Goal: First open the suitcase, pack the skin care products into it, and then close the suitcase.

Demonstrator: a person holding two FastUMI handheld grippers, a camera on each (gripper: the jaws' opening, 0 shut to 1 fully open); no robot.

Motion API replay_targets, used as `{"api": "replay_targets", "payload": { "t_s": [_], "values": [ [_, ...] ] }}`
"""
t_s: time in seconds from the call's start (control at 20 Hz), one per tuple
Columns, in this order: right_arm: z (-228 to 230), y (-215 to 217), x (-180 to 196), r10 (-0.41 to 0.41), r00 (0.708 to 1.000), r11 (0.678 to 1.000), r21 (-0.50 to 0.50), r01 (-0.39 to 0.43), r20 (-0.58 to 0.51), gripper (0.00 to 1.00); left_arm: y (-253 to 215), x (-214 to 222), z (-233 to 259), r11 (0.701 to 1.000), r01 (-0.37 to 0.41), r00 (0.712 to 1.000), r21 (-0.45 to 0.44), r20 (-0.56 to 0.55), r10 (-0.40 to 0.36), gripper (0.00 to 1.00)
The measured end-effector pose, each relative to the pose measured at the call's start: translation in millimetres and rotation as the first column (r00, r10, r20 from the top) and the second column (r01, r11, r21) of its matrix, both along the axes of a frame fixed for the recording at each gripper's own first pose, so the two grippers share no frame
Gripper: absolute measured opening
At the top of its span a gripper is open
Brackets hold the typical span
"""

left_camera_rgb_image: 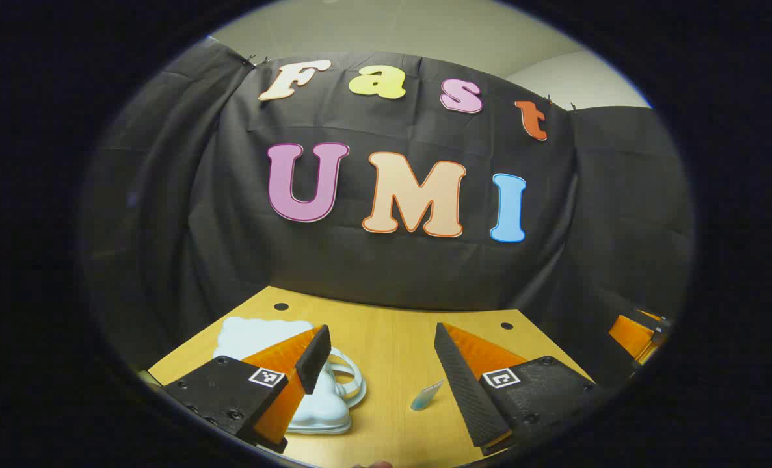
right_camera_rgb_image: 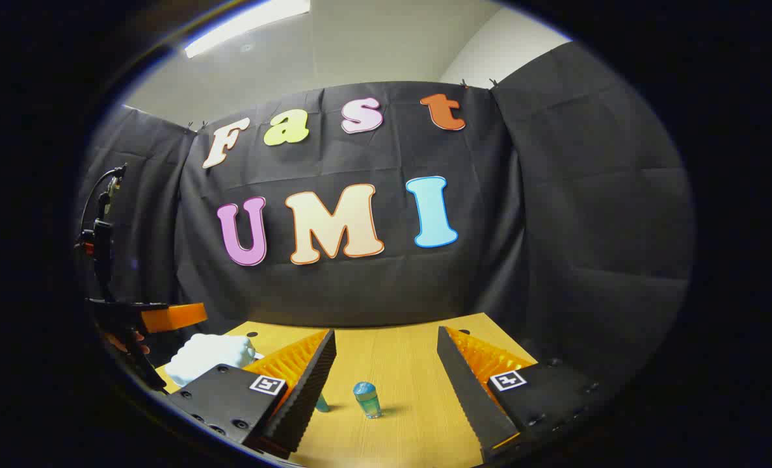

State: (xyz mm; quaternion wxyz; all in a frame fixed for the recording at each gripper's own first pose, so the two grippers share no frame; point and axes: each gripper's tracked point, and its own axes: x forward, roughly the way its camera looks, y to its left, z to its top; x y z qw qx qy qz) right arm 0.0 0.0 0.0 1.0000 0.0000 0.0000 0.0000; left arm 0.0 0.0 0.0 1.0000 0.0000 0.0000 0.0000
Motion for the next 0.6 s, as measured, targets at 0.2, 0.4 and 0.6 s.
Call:
{"api": "replay_targets", "payload": {
  "t_s": [0.2,0.4,0.6],
  "values": [
    [0,-6,5,0.006,1.000,1.000,0.009,-0.006,-0.004,0.98,0,4,-7,1.000,-0.006,0.999,-0.020,-0.032,0.005,0.94],
    [-2,-6,13,0.022,1.000,1.000,0.017,-0.022,-0.009,0.98,10,11,-15,0.999,-0.035,0.997,-0.041,-0.070,0.032,0.94],
    [-7,-2,22,0.050,0.998,0.999,0.017,-0.050,-0.022,0.98,26,25,-22,0.997,-0.069,0.989,-0.018,-0.131,0.066,0.94]
  ]
}}
